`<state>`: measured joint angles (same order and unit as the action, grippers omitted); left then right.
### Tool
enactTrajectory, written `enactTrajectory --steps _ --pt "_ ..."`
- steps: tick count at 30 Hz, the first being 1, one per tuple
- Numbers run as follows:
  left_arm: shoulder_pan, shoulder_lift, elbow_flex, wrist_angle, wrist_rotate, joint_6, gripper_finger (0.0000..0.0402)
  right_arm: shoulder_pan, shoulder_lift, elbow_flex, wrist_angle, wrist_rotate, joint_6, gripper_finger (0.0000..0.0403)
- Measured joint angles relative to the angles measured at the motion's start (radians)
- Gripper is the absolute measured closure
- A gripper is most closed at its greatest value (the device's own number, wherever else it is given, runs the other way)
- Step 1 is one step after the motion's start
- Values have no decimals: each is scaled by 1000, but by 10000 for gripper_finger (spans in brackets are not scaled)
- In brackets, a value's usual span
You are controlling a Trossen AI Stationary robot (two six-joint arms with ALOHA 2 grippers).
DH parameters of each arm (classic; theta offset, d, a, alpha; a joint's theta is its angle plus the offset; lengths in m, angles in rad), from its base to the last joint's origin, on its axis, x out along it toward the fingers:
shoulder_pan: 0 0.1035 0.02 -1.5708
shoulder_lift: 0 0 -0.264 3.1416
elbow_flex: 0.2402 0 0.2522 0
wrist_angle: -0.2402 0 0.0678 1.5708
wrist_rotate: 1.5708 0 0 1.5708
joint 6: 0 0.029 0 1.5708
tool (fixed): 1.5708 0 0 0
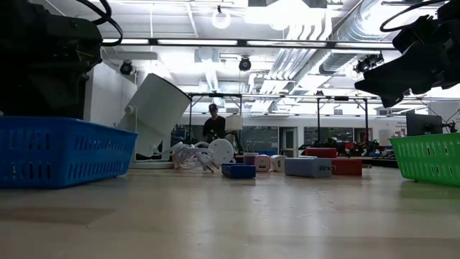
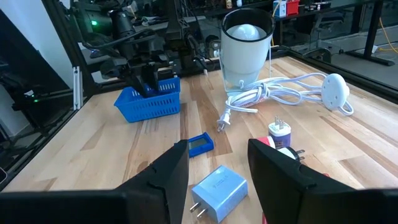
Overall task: Pick & Place Office items
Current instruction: Put the blue digital timer into the blue bin
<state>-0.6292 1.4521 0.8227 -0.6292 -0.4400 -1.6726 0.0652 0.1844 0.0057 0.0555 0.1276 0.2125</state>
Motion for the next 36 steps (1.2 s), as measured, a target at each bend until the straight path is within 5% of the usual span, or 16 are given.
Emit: enactTrajectory --steps 21,29,36 --pt "1 -8 0 18 -41 78 210 0 0 0 0 0 0 250" --pt "15 -73 0 22 -97 257 210 0 0 0 0 0 0 250" --pt "78 -114 0 96 -116 594 210 0 0 0 0 0 0 250"
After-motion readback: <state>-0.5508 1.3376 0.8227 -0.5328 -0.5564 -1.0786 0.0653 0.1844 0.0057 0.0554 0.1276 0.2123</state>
